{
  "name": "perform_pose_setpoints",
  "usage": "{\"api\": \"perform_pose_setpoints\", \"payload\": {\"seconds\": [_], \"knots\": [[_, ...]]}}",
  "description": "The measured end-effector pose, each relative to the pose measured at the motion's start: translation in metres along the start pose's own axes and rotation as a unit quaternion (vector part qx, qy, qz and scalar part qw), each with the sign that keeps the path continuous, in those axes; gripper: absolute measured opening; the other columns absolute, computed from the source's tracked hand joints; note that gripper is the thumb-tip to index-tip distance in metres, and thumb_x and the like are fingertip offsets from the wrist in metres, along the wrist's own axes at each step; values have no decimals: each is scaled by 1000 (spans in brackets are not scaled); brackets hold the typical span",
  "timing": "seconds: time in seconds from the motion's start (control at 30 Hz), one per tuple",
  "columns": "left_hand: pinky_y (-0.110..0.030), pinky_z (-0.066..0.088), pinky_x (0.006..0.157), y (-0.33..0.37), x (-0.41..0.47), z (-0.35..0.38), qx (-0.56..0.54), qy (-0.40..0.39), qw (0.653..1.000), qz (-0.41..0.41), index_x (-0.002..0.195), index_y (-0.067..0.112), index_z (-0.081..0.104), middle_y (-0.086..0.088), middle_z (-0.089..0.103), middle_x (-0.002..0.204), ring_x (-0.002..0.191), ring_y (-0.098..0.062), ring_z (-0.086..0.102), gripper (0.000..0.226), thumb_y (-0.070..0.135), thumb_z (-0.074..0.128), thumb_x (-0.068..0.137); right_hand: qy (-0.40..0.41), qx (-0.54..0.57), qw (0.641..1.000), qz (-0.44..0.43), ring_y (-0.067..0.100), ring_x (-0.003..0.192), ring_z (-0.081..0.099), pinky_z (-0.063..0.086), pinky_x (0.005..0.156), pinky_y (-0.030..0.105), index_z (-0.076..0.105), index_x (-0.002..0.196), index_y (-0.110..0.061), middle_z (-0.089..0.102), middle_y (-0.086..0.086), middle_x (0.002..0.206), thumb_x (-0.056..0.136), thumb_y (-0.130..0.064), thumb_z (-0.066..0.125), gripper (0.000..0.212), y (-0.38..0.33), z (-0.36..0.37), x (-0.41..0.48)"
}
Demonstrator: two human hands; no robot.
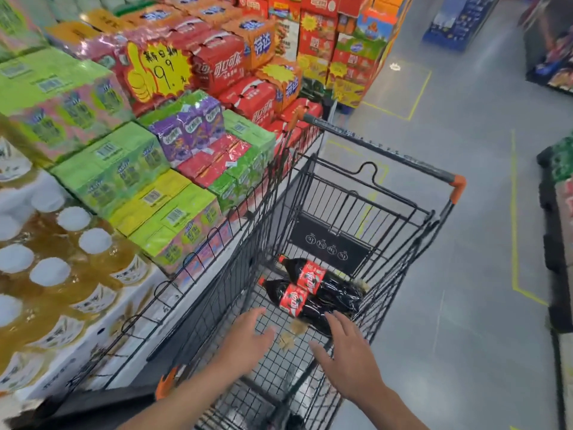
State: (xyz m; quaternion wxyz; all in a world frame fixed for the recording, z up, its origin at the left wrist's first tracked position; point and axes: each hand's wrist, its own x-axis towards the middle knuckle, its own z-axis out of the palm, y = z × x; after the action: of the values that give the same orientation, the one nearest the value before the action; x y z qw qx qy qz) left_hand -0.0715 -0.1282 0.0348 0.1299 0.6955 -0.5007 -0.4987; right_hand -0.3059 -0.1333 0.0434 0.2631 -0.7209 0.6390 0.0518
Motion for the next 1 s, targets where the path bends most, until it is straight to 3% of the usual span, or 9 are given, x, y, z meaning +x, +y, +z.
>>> {"api": "perform_pose_setpoints", "payload": {"seconds": [0.13, 0.27, 0.37, 0.43, 0.6, 0.67, 0.73, 0.9, 1.0], "knots": [[-39, 42, 112, 14, 53, 5, -55, -3, 997, -48, 152, 31, 40, 5, 41, 160, 130, -12, 48, 51, 50, 51, 105, -39, -19, 999, -25, 18, 156, 15, 18, 128, 42, 18, 163, -24, 18, -2, 169, 91, -81, 13, 92, 20, -6, 57], [-41, 43, 115, 36, 112, 12, -85, -3, 992, -95, 153, 22, 42, 1, 45, 159, 136, -18, 51, 54, 47, 50, 106, -66, -32, 997, -29, 21, 155, 18, 21, 127, 43, 20, 162, -20, 23, 0, 168, 66, -97, -12, 127, 39, -16, 113], [-41, 47, 109, 49, 160, 20, -101, 14, 987, -126, 145, 15, 51, -2, 59, 140, 119, -20, 58, 46, 42, 48, 108, -82, -42, 996, -19, 21, 153, 21, 25, 125, 45, 19, 161, -22, 24, -2, 166, 79, -89, 20, 105, 56, -18, 153], [-38, 46, 106, 54, 188, 25, -113, 20, 980, -159, 141, 13, 55, -2, 63, 132, 119, -22, 60, 44, 41, 48, 109, -94, -56, 994, -21, 20, 151, 23, 26, 124, 44, 18, 160, -23, 25, -4, 164, 86, -77, 44, 95, 67, -15, 177], [-38, 52, 94, 44, 257, 44, -186, 6, 956, -228, 116, 8, 67, -12, 74, 110, 102, -27, 69, 37, 41, 54, 106, -120, -79, 990, 6, 23, 148, 28, 26, 124, 45, 15, 159, -24, 28, -1, 161, 74, -74, 63, 110, 93, -1, 231], [-31, 51, 72, 37, 282, 53, -224, 4, 941, -253, 100, 12, 64, -9, 72, 96, 86, -21, 69, 31, 41, 55, 106, -132, -84, 987, 24, 25, 150, 26, 23, 125, 46, 11, 160, -23, 27, 0, 162, 73, -72, 69, 115, 103, 8, 247], [-29, 46, 62, 29, 307, 63, -251, 15, 927, -280, 93, 17, 58, -7, 69, 91, 78, -20, 67, 30, 44, 57, 105, -142, -84, 986, 38, 27, 150, 24, 20, 126, 46, 7, 160, -22, 26, 3, 162, 72, -70, 73, 120, 111, 18, 260], [-49, 60, 87, -21, 379, 97, -344, -7, 878, -333, 113, 10, 64, -18, 76, 106, 91, -35, 75, 59, 64, 69, 88, -155, -97, 982, 52, 29, 151, 23, 16, 125, 46, 3, 160, -16, 26, 7, 161, 73, -65, 78, 124, 121, 41, 282], [-56, 61, 87, -31, 404, 116, -367, 3, 861, -353, 115, 9, 66, -18, 78, 102, 92, -40, 76, 82, 75, 77, 68, -161, -95, 980, 63, 29, 151, 23, 15, 125, 45, 1, 161, -15, 25, 7, 161, 74, -64, 78, 125, 130, 52, 289]]}}
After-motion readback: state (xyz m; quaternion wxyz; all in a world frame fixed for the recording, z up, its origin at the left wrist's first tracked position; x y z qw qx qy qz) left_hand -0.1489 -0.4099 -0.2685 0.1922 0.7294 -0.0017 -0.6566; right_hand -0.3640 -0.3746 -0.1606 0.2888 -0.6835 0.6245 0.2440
